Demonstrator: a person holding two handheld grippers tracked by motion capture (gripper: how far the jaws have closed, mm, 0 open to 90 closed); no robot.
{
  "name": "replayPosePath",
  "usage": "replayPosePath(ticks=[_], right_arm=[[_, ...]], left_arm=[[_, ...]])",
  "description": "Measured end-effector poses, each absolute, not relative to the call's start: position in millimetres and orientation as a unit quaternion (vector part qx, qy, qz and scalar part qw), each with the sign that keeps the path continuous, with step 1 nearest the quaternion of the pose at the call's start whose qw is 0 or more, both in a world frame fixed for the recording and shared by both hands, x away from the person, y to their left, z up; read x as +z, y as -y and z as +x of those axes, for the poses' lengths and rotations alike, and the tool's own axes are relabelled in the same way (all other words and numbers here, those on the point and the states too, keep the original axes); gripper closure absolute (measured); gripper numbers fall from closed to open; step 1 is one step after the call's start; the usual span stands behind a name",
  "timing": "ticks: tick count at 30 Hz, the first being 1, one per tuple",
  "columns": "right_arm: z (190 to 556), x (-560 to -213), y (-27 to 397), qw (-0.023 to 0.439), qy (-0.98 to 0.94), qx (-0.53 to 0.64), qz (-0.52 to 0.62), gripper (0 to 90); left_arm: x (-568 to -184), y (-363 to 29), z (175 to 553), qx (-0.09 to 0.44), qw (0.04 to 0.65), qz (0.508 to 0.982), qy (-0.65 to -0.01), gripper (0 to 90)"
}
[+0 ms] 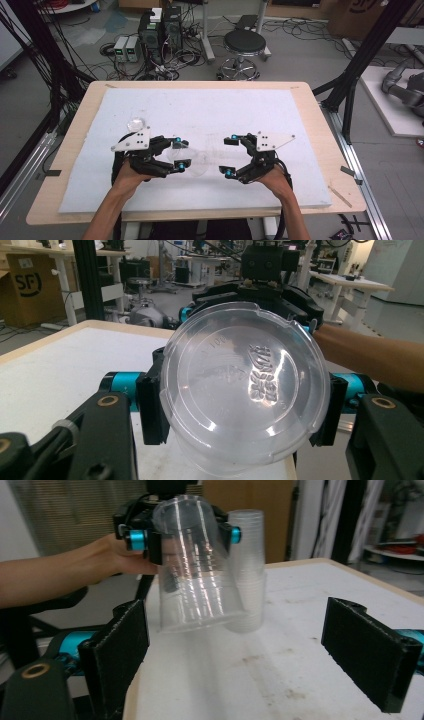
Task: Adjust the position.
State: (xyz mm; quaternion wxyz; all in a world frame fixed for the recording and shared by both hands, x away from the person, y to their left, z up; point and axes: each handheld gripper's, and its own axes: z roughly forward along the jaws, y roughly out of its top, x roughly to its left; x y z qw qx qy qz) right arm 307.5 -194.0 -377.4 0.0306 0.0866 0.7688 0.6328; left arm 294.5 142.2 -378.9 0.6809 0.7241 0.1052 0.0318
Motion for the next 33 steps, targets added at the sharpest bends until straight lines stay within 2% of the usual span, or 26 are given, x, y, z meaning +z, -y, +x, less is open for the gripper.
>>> replayPosePath(ticks=[10, 33], right_arm=[[315, -370, 163, -0.009, -0.79, 0.611, 0.039, 11.8], [315, -377, 134, -0.022, -0.812, 0.583, 0.012, 11.8]], left_arm=[[-379, -131, 294, 0.024, 0.685, 0.722, -0.095, 40.6], [-376, -123, 294, 0.022, 0.684, 0.724, -0.086, 40.6]])
